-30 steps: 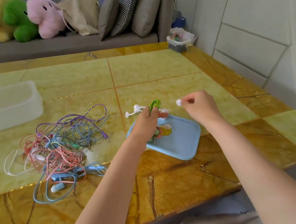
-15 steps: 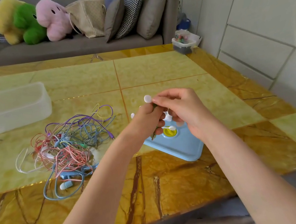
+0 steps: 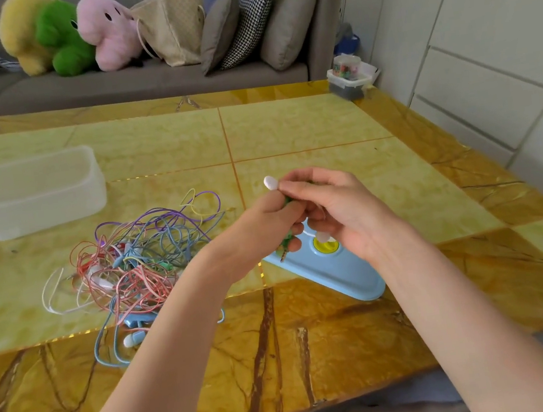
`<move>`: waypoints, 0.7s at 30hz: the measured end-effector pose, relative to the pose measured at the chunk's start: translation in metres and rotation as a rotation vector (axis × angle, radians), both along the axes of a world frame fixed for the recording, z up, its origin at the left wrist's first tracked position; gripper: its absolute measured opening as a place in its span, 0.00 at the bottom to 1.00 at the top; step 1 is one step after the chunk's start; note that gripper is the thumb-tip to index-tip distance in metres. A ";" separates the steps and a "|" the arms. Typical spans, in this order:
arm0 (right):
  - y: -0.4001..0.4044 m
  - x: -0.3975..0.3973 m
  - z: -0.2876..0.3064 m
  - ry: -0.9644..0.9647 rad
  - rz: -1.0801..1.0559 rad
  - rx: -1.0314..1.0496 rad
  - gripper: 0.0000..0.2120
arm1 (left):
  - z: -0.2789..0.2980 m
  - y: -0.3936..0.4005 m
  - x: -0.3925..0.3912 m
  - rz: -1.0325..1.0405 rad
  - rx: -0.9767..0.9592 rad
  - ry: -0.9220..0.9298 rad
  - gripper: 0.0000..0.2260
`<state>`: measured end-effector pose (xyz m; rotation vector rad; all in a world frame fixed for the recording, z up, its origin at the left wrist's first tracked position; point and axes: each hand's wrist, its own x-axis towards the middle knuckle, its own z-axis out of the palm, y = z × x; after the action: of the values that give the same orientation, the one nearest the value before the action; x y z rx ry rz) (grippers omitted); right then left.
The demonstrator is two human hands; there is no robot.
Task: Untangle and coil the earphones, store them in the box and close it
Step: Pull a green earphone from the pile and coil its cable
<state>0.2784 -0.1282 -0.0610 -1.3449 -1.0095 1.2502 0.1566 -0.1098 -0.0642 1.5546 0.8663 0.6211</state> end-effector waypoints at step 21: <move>0.009 -0.004 -0.007 0.078 -0.309 -0.010 0.12 | -0.009 -0.008 0.024 0.293 0.535 0.197 0.09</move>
<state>0.2743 -0.1187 -0.0680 -1.3890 -0.7101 1.0654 0.1807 -0.1181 -0.0731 2.0096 1.1525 0.9802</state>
